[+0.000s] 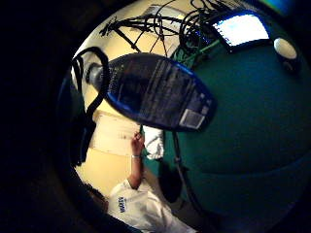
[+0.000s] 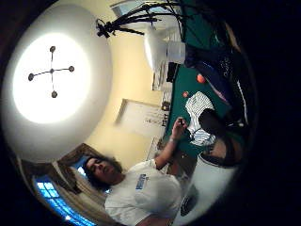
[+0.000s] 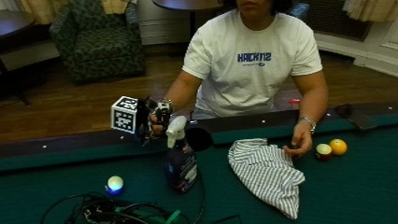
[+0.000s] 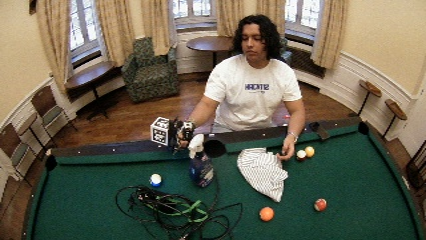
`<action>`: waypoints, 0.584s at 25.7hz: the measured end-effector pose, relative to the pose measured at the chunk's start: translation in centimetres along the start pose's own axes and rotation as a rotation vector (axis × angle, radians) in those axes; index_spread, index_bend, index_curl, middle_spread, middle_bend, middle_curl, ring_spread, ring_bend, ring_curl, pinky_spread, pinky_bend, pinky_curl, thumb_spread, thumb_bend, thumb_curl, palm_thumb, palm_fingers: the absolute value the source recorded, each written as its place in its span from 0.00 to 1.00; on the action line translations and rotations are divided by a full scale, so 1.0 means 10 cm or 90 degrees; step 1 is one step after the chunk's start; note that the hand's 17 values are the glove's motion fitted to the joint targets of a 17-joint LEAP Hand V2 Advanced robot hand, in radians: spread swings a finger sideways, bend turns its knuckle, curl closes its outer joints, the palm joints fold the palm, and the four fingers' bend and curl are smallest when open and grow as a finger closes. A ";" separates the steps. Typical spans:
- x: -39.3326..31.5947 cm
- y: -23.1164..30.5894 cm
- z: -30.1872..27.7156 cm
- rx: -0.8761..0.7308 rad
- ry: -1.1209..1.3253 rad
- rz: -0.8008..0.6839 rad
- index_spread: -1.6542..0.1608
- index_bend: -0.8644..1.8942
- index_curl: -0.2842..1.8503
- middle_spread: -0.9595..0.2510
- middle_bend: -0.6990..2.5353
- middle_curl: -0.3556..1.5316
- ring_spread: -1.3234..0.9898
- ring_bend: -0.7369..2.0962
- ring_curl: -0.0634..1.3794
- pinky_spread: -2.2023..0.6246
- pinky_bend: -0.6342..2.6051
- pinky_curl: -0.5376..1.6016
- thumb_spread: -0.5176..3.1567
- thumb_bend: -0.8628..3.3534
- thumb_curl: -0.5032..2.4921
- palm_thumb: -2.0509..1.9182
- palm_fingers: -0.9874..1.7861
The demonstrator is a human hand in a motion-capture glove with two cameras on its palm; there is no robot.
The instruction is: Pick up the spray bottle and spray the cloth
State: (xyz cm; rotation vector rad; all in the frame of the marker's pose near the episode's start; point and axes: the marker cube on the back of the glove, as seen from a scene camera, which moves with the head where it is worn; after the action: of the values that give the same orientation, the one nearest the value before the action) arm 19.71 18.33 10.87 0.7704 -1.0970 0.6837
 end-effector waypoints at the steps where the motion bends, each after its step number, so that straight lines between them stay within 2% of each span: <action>1: -0.01 0.00 0.00 0.002 -0.007 -0.003 0.73 0.45 0.39 0.58 0.47 0.55 0.46 0.58 0.45 0.74 0.40 0.51 0.47 0.26 0.39 0.76 0.75; 3: -0.04 -0.01 0.02 -0.001 -0.024 -0.003 0.73 0.45 0.40 0.58 0.48 0.56 0.46 0.59 0.46 0.74 0.40 0.52 0.47 0.26 0.39 0.76 0.74; 6: -0.06 -0.03 0.06 -0.024 -0.039 0.013 0.73 0.45 0.41 0.59 0.45 0.57 0.46 0.59 0.47 0.73 0.37 0.51 0.46 0.25 0.40 0.74 0.67; 8: -0.05 -0.03 0.08 -0.033 -0.027 0.023 0.74 0.43 0.41 0.60 0.45 0.56 0.47 0.58 0.47 0.79 0.28 0.49 0.46 0.25 0.39 0.73 0.54; 11: 0.01 -0.03 0.07 -0.023 0.011 0.030 0.73 0.34 0.39 0.65 0.44 0.54 0.50 0.55 0.47 0.80 0.28 0.51 0.48 0.24 0.38 0.72 0.36; 15: 0.04 -0.07 0.00 -0.004 0.050 0.031 0.71 0.31 0.32 0.68 0.44 0.51 0.52 0.50 0.39 0.82 0.26 0.45 0.48 0.23 0.38 0.71 0.33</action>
State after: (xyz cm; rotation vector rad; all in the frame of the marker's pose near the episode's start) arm 20.41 17.98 11.13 0.7072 -1.0486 0.7446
